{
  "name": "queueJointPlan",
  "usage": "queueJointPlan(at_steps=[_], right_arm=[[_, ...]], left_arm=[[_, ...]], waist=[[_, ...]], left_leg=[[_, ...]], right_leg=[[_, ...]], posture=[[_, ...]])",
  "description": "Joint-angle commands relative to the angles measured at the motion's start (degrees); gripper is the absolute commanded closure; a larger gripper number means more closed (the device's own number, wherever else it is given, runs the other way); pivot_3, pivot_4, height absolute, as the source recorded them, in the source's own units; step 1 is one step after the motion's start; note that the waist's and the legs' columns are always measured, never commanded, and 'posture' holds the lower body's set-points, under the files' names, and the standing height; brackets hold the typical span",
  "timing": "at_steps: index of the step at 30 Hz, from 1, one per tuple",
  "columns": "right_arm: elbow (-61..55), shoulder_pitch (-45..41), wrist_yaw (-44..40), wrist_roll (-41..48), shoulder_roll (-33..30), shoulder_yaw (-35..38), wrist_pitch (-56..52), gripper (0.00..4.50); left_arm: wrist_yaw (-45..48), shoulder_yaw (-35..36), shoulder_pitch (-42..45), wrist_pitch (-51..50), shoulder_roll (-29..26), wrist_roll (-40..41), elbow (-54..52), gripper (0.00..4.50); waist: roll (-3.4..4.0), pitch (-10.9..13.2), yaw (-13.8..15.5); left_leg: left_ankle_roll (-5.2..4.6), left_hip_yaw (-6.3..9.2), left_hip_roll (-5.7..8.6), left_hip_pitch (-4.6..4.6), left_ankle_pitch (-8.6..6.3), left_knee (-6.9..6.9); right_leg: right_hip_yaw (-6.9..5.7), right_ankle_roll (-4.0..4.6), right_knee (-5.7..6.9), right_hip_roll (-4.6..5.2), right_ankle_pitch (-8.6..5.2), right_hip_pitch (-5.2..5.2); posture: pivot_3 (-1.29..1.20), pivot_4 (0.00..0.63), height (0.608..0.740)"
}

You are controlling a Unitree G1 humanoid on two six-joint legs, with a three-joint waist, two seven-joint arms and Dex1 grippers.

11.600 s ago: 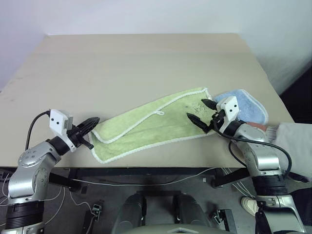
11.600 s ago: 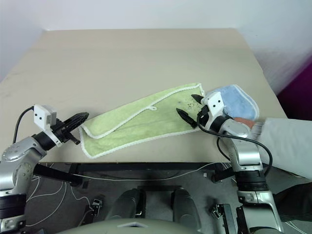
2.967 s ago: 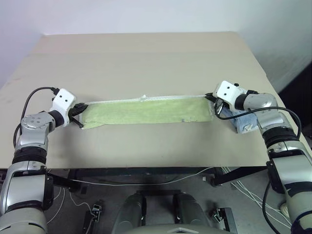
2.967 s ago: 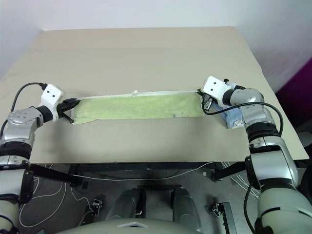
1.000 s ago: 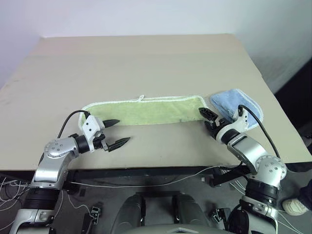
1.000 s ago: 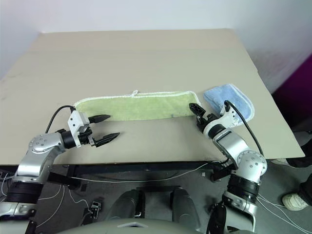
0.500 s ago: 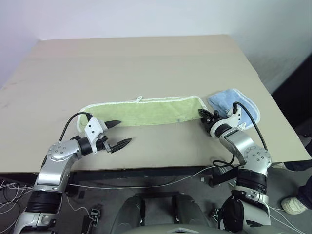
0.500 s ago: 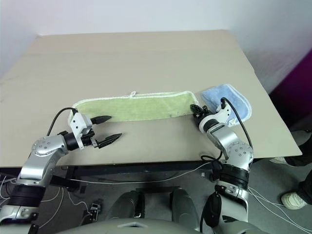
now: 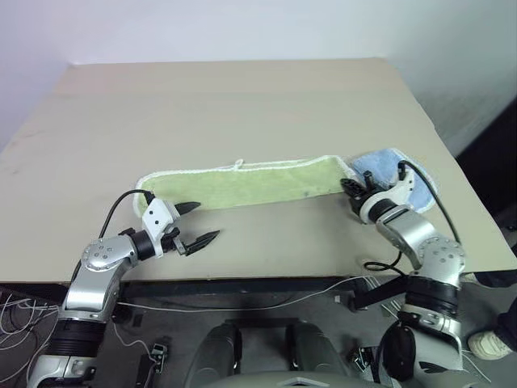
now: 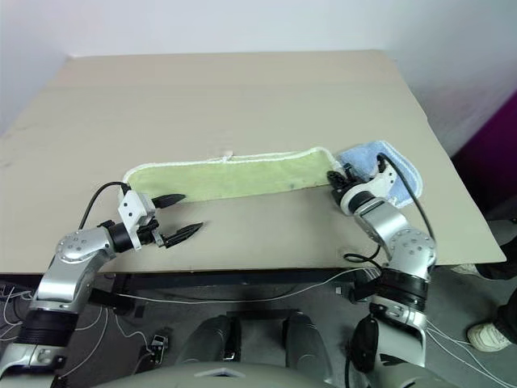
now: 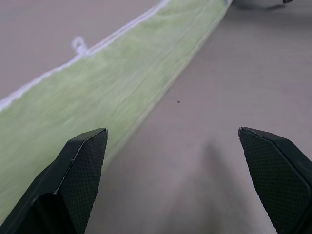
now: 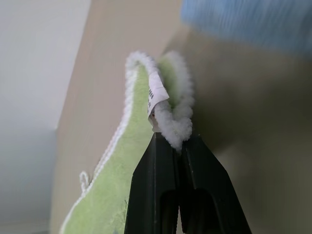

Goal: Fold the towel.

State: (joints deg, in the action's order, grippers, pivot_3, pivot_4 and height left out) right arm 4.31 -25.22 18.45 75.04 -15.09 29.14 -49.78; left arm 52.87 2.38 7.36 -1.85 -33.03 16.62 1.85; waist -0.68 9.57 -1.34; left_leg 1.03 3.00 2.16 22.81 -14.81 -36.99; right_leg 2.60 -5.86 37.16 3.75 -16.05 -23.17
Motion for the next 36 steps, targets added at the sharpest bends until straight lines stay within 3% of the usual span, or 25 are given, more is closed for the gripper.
queueJointPlan(at_steps=[1,9,13,17,21,33,36], right_arm=[[-4.68,-2.18,-2.27,0.44,-3.56,-0.32,-1.28,4.46],[-8.59,-6.89,-9.55,-8.33,-7.95,-10.95,-3.36,4.46],[-9.50,-13.07,-18.73,-16.71,-9.85,-21.88,-4.08,4.46],[-8.62,-16.21,-27.04,-25.26,-8.35,-33.07,-3.16,4.46],[-5.30,-16.99,-32.75,-31.74,-5.29,-39.18,-1.05,4.46],[2.17,-15.82,-41.08,-42.29,1.84,-41.61,1.11,4.46],[1.37,-15.17,-42.57,-42.63,2.21,-41.11,0.37,3.81]], left_arm=[[-0.19,0.30,0.08,1.21,0.04,-0.22,-0.58,0.00],[-0.66,-0.46,0.65,1.74,1.04,-1.04,0.24,0.00],[-0.89,-0.78,1.19,2.13,1.53,-1.19,0.86,0.00],[-1.48,-1.13,1.05,2.35,2.27,-1.31,0.61,0.00],[-2.27,-1.23,0.16,2.28,2.86,-1.31,-0.42,0.00],[-4.66,-0.45,-4.15,1.14,2.99,-0.70,-4.28,0.00],[-5.06,-0.41,-4.15,0.85,3.07,-0.53,-4.18,0.00]], waist=[[0.01,0.01,0.18],[0.02,0.01,0.22],[0.05,0.03,0.22],[0.04,0.03,0.20],[0.03,0.03,0.53],[0.04,0.03,0.39],[0.04,0.03,0.37]], left_leg=[[0.00,0.00,0.00,0.07,0.00,-0.01],[0.00,0.01,-0.02,0.30,0.00,-0.06],[0.00,0.01,-0.01,0.45,0.00,-0.12],[0.00,0.05,-0.03,0.49,0.00,-0.09],[0.00,0.07,0.01,0.57,0.00,-0.14],[0.02,0.08,0.02,0.61,0.00,-0.10],[0.02,0.08,0.02,0.61,0.00,-0.09]], right_leg=[[0.00,0.00,0.00,0.00,0.00,-0.06],[-0.01,-0.01,0.01,-0.01,0.00,-0.26],[-0.06,-0.01,0.04,-0.01,0.01,-0.42],[-0.12,-0.01,0.03,-0.04,0.01,-0.48],[-0.13,-0.01,0.01,0.04,0.01,-0.51],[-0.12,0.00,0.03,0.06,0.02,-0.62],[-0.12,0.00,0.03,0.06,0.01,-0.62]], posture=[[0.00,0.150,0.740],[0.00,0.150,0.740],[0.00,0.150,0.740],[0.00,0.150,0.740],[0.00,0.150,0.740],[0.00,0.150,0.740],[0.00,0.150,0.740]])
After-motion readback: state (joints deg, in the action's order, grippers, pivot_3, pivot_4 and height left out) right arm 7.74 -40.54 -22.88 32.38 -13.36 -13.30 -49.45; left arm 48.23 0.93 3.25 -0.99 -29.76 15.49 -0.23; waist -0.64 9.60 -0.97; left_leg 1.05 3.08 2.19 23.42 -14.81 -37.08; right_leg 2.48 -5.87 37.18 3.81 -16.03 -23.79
